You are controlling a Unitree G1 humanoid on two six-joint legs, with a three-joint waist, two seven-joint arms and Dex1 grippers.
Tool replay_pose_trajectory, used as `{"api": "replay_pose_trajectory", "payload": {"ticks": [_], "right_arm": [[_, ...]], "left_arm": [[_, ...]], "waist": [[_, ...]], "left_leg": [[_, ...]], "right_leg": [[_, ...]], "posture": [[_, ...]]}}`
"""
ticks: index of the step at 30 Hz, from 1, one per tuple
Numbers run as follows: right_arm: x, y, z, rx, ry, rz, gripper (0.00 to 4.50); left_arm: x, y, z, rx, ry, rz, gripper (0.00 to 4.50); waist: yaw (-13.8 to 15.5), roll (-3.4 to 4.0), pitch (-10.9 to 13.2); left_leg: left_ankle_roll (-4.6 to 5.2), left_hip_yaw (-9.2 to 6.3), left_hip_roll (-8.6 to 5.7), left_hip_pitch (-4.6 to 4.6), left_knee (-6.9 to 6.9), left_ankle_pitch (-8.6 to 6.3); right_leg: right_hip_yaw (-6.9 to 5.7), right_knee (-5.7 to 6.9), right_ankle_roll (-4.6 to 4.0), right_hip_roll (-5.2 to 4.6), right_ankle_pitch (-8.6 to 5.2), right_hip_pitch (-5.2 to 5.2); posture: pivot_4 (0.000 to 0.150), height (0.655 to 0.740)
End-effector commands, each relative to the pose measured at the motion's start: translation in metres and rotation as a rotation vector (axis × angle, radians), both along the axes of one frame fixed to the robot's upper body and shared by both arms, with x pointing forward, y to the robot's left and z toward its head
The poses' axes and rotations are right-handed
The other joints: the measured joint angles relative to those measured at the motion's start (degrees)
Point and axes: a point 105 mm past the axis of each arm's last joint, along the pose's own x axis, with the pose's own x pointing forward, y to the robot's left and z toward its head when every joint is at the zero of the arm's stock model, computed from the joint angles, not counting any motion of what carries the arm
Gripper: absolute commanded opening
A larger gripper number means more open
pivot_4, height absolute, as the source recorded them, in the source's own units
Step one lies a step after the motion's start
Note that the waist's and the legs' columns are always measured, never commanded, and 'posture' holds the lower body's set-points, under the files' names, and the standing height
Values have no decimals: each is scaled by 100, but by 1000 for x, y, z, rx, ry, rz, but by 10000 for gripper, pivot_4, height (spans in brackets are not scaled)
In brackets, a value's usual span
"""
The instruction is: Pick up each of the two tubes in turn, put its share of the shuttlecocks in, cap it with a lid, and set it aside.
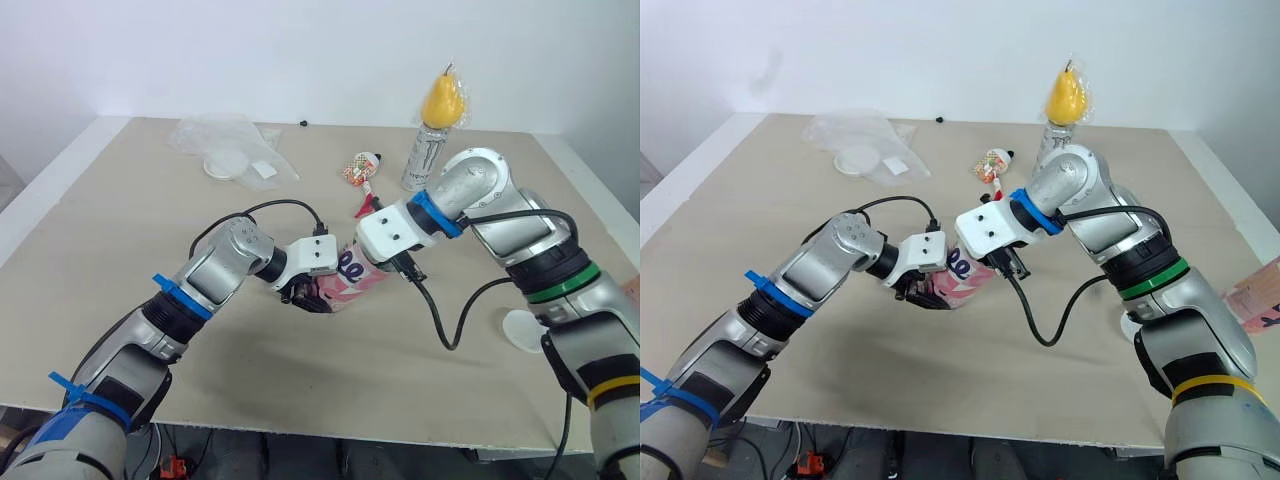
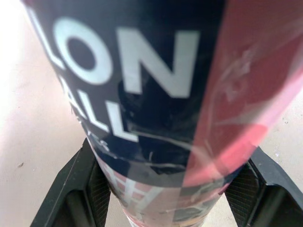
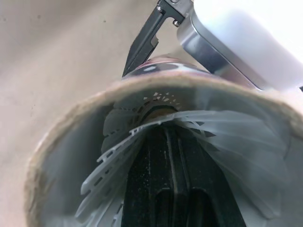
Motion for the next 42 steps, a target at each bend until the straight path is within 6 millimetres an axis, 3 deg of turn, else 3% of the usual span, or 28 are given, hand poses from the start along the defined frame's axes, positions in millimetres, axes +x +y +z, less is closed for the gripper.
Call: {"api": "replay_pose_trajectory", "payload": {"ticks": [1, 6, 10, 15, 26, 31, 42], "right_arm": [[-7, -1, -35, -148, 88, 42, 454], [-5, -2, -35, -145, 109, 36, 454], [-11, 5, -17, -32, 172, 15, 454], [-12, -3, 13, 48, 150, -22, 454], [-17, -29, 34, 110, 136, -113, 454], [-17, -26, 25, 95, 153, -108, 454], [2, -10, -15, -83, 97, -44, 454]], "left_arm": [[-5, -8, 1, -9, -9, -28, 28151], [-5, -8, 0, -12, -5, -23, 28151], [-4, -4, -3, -8, -2, -13, 28151], [-4, 0, -6, -7, 5, -1, 28151], [-3, -1, -6, -9, 5, -5, 28151], [-1, -2, -6, -7, 1, -7, 28151], [-2, -3, -5, -9, 3, -8, 28151]], "waist": [[-3, -1, -9], [-2, -6, -28], [-1, -6, -29], [3, -5, -25], [16, -7, -16], [16, -7, -16], [13, -10, -17]], "left_leg": [[0, 1, 1, 1, 0, 0], [-1, 2, 6, 6, 0, 0], [0, 3, 6, 6, 0, 0], [-1, 2, 5, -4, -2, 0], [-4, -11, -16, -30, -10, -4], [-4, -11, -16, -30, -9, -4], [-4, -8, -16, -26, -3, -4]], "right_leg": [[0, 0, -1, 0, 1, 0], [0, 0, -4, 3, 0, 3], [-1, 0, -4, 2, 0, 4], [-1, 0, -7, 1, -7, -4], [0, -2, 16, -8, -8, -16], [0, -2, 24, -8, -16, -16], [-1, -5, 26, -10, -13, -9]], "posture": [[1500, 7400], [1500, 7400], [1500, 7400], [1500, 7400], [1500, 7400], [1500, 7400], [1500, 7400]]}}
